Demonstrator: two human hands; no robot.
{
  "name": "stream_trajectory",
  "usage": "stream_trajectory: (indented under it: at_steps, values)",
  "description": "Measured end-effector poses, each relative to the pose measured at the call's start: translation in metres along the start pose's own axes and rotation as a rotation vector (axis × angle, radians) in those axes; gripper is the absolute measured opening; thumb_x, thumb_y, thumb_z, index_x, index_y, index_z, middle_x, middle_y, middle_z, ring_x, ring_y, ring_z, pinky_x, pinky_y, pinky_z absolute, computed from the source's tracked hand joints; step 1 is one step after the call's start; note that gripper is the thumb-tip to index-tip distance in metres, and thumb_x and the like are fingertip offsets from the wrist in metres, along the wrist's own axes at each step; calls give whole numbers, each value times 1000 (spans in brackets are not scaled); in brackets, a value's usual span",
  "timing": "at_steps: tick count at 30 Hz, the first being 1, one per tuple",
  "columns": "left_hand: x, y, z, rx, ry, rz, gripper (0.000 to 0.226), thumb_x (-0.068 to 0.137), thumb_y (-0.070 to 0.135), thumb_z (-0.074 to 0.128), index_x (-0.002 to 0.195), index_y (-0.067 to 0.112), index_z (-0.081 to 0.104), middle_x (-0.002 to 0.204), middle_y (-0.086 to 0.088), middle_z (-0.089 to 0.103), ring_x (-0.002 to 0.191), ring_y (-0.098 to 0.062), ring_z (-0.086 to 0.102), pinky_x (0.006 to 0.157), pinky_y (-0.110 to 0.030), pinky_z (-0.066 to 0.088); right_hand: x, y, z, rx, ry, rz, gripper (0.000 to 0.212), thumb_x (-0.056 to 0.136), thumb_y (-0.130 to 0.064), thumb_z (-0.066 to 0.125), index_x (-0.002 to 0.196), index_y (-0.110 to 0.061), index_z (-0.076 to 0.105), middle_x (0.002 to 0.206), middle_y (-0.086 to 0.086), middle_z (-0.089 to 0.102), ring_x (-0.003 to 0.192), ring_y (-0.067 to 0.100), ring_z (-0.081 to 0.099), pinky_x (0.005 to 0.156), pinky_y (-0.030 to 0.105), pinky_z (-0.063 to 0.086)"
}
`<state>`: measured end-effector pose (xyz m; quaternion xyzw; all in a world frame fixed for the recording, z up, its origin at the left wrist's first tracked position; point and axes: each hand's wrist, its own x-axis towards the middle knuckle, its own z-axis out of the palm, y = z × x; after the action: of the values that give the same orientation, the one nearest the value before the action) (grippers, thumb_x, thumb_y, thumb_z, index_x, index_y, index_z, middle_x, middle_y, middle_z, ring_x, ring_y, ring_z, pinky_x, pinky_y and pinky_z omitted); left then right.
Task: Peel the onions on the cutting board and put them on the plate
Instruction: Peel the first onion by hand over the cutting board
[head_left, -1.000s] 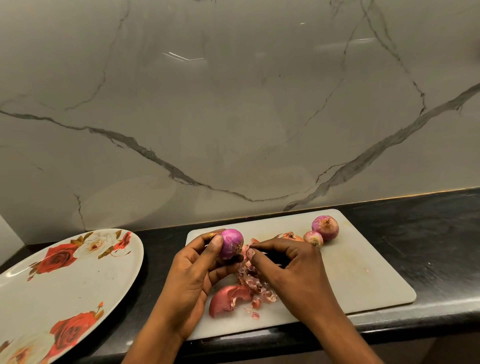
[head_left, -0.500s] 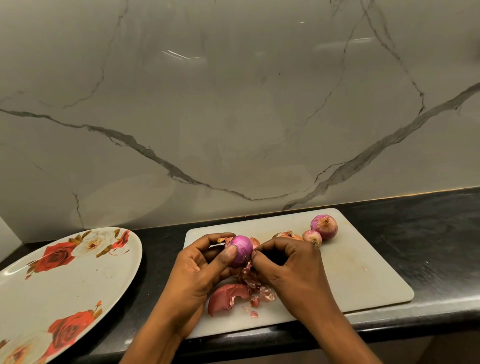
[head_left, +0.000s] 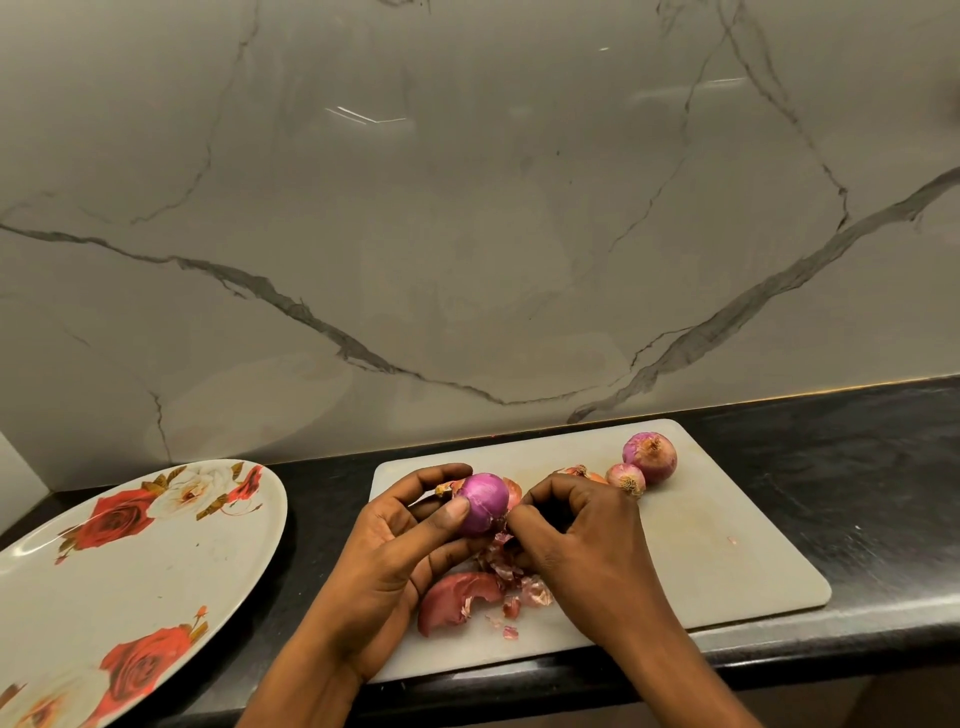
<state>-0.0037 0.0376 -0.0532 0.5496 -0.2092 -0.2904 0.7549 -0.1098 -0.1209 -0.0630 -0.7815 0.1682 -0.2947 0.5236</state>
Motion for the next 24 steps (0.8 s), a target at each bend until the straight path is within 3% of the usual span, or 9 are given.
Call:
stream_trajectory:
  at_steps: [5, 13, 19, 24]
  values:
    - [2, -1, -1, -12, 7, -2, 44, 91, 12, 68, 135, 9, 66, 130, -21, 72, 118, -41, 71, 90, -41, 64, -1, -3, 0, -9, -50, -24, 18, 88, -29, 69, 71, -22, 72, 71, 1, 72, 67, 16, 73, 66, 47, 62]
    - [2, -1, 0, -43, 17, 1, 41, 94, 14, 66, 134, 4, 65, 128, -22, 72, 117, -39, 72, 88, -37, 65, -2, -3, -1, -27, -95, -59, 14, 90, -26, 68, 77, -25, 73, 74, -3, 72, 72, 15, 73, 67, 41, 64]
    - [5, -1, 2, -85, 71, 5, 40, 95, 21, 65, 131, 3, 65, 126, -24, 73, 115, -38, 73, 92, -42, 63, -2, -2, -4, 41, -13, -102, 9, 91, -24, 77, 95, -31, 81, 86, -17, 77, 85, 3, 75, 76, 25, 63]
    - [4, -1, 1, -79, 99, 11, 40, 93, 19, 69, 130, 3, 65, 127, -23, 72, 114, -39, 73, 84, -35, 65, -5, -4, -3, 38, -46, -182, 25, 88, -27, 82, 110, -39, 78, 96, -26, 77, 94, -8, 72, 81, 13, 59]
